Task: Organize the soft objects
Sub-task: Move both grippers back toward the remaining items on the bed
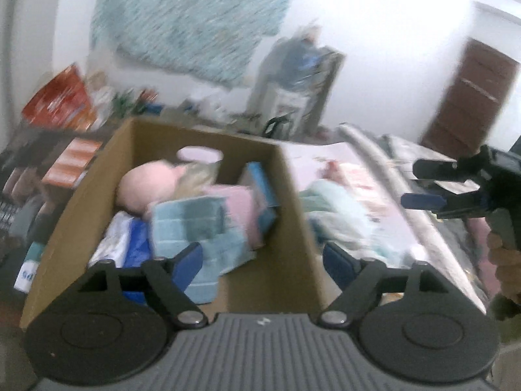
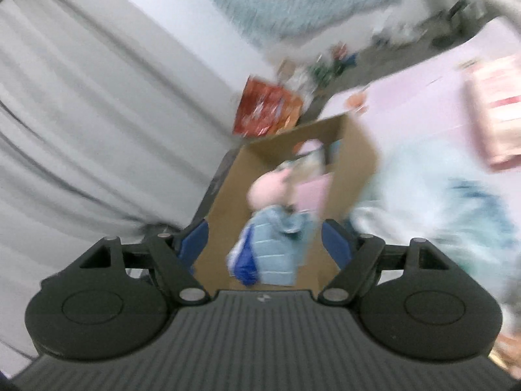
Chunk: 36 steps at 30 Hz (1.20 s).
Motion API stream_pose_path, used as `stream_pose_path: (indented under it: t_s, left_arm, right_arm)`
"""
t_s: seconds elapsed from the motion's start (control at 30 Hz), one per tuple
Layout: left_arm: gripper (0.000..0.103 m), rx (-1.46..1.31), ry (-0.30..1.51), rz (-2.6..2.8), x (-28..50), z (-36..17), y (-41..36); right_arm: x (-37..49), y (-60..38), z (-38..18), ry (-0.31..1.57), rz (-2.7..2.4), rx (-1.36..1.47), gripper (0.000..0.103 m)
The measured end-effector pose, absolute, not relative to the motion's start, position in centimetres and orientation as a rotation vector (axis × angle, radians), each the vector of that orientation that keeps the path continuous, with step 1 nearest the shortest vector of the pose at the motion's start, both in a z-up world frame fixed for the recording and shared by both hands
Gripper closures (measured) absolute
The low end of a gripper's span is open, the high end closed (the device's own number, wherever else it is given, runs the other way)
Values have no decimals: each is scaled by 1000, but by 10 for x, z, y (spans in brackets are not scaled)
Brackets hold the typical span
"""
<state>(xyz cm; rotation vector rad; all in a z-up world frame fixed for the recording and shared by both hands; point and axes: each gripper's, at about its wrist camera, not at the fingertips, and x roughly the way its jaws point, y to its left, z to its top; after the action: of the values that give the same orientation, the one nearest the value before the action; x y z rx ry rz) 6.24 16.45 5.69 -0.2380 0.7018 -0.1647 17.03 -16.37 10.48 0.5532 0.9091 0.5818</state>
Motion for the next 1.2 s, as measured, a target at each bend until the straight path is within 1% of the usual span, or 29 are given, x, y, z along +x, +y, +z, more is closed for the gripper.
stream_pose_path:
  t_s: [0.13, 0.23, 0.3, 0.5, 0.7, 0.77, 0.87, 0.93, 1.03, 1.17, 1.2]
  left_arm:
    - [19, -199, 663, -267, 40, 66, 128]
    - [19, -184, 629, -324, 25, 68, 98]
    - [19, -183, 611, -365, 18, 67, 78]
    - [19, -91, 616, -495, 3, 55, 6]
    - [19, 41, 671, -564, 2, 21, -62]
    - [19, 94, 686, -539, 5, 5, -79]
    - [19, 131, 713, -502, 13, -18, -96]
    - [19, 134, 740, -511, 20, -31, -100]
    - [19, 129, 787, -499, 33, -48, -105]
    - [22, 70, 811, -452, 51, -60, -100]
    - [26, 55, 825, -443, 58, -63, -98]
  right_arm:
    - [115, -236, 117, 786, 477, 556, 22]
    - [73, -283, 111, 740, 394, 579, 21]
    - [48, -308, 97, 743, 343, 604, 21]
    - [0, -341, 42, 771, 251, 665, 21]
    - [-20, -326, -15, 777, 302, 789, 21]
    - [-24, -323, -28, 772, 316, 826, 23]
    - [-28, -320, -41, 763, 335, 887, 30]
    - [-29, -322, -46, 765, 354, 925, 39]
    - [-23, -321, -62, 792, 352, 971, 49]
    - [-15, -323, -81, 831, 323, 1006, 52]
    - [-12, -324, -87, 836, 318, 1019, 54]
